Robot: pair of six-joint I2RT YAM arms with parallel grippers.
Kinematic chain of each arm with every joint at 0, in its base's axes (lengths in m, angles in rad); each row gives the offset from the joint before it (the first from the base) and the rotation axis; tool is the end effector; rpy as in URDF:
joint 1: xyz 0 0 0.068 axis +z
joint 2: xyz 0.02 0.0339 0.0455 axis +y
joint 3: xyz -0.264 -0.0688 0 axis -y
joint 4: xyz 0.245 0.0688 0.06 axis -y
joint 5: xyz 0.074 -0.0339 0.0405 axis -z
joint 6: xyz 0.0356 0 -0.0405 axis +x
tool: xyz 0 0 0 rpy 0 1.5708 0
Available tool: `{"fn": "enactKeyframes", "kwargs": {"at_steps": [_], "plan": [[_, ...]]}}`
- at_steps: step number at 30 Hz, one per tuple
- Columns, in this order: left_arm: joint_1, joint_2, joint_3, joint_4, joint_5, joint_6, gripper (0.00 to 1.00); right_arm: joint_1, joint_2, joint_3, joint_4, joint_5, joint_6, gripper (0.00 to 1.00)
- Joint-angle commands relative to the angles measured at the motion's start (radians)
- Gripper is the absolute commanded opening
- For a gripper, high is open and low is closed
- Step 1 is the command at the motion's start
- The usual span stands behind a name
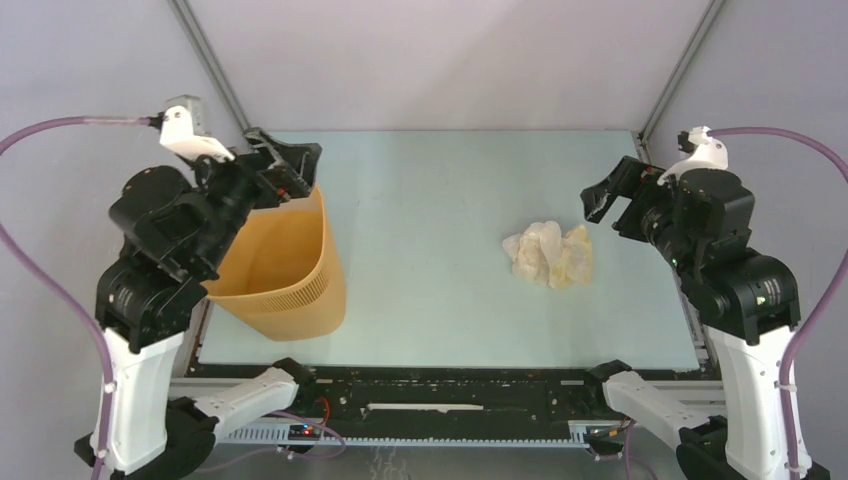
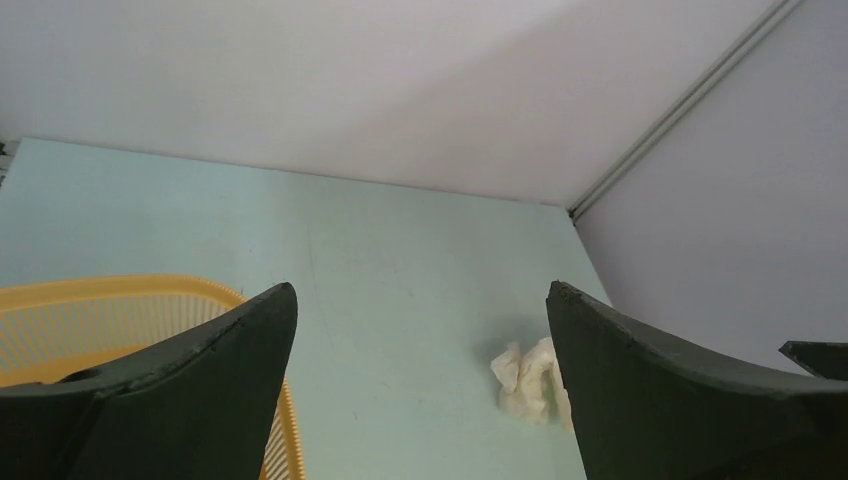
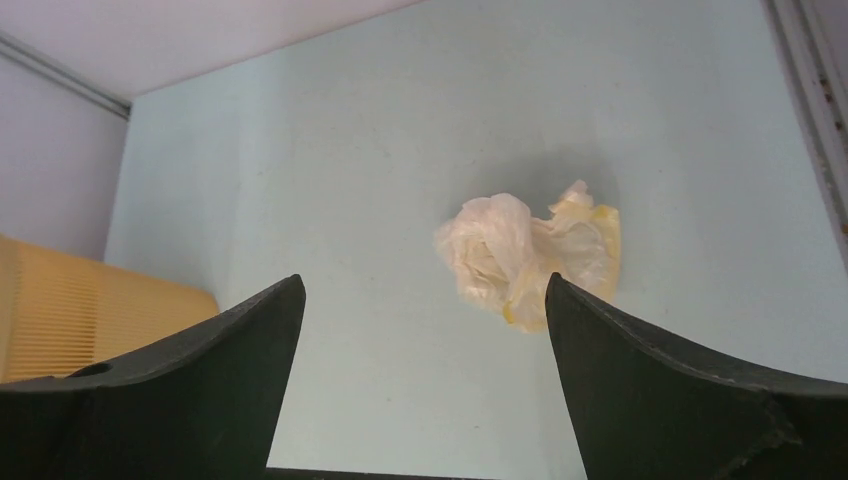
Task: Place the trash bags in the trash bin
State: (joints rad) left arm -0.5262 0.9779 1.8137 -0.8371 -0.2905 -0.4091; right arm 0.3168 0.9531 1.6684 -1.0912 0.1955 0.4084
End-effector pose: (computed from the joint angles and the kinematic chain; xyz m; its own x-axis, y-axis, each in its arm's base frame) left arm 0.0919 -0.0416 0.5543 -0.0939 -0.3862 -0.9176 0.2138 0.8924 -0.3974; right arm 0.1105 0.0289 0.4947 -0.3733 0.2876 -0.8820 0.0157 0.9526 0.3040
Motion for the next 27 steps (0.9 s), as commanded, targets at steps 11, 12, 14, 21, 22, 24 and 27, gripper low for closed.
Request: {"fn": "enactKeyframes", "kwargs": {"at_steps": [11,12,14,21,22,24,27], "plan": [[-0.046,0.006,-0.123,0.118,0.057,-0.001,1.00,0.051,-0.016,-0.202,0.025,0.111,-0.083,1.00],[-0.047,-0.001,-0.137,0.135,0.075,-0.001,1.00,0.049,-0.023,-0.236,0.042,0.096,-0.084,1.00],[-0.046,-0.017,-0.163,0.166,0.099,0.000,1.00,0.037,-0.028,-0.293,0.067,0.063,-0.069,1.00],[-0.047,-0.069,-0.223,0.214,0.134,0.024,1.00,-0.280,0.013,-0.491,0.158,-0.325,-0.003,1.00],[-0.047,-0.072,-0.223,0.212,0.137,0.024,1.00,-0.319,0.021,-0.518,0.169,-0.354,0.013,1.00],[-0.047,-0.079,-0.227,0.205,0.147,0.026,1.00,-0.358,0.052,-0.561,0.193,-0.417,0.021,0.99],[-0.047,-0.094,-0.238,0.188,0.181,0.017,1.00,-0.411,0.089,-0.613,0.248,-0.522,0.042,0.97]]}}
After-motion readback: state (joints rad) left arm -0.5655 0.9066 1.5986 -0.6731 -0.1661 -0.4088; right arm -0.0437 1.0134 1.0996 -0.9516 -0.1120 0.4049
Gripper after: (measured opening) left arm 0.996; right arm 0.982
